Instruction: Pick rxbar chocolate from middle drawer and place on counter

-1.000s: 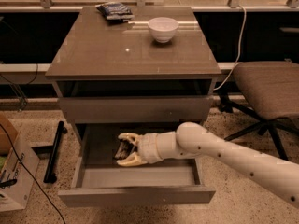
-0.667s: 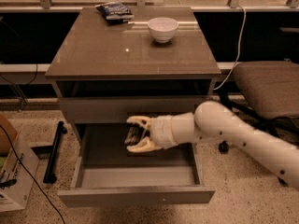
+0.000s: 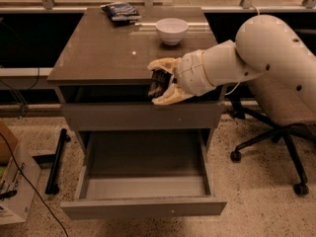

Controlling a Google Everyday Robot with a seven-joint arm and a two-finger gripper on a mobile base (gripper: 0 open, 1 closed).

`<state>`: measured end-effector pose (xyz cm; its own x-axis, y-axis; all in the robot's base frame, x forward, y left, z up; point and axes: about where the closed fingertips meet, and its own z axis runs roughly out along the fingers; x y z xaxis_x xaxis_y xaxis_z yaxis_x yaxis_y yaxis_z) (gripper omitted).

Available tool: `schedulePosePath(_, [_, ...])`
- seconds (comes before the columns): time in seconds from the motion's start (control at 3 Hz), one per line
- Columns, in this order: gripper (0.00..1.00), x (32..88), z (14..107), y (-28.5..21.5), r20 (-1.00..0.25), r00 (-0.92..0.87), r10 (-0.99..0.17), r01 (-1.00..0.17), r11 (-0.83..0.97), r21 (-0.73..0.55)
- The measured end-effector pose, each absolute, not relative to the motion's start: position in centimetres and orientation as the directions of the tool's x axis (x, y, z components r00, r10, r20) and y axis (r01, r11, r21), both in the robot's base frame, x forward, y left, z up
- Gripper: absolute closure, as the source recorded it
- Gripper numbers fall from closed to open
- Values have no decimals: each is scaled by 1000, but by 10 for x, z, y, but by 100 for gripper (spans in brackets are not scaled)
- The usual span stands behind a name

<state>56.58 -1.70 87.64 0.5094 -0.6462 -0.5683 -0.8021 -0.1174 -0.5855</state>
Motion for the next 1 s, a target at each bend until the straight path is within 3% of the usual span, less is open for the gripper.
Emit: schedulePosePath(1.0, [100, 595, 897, -29, -488, 488, -723, -769, -92, -633])
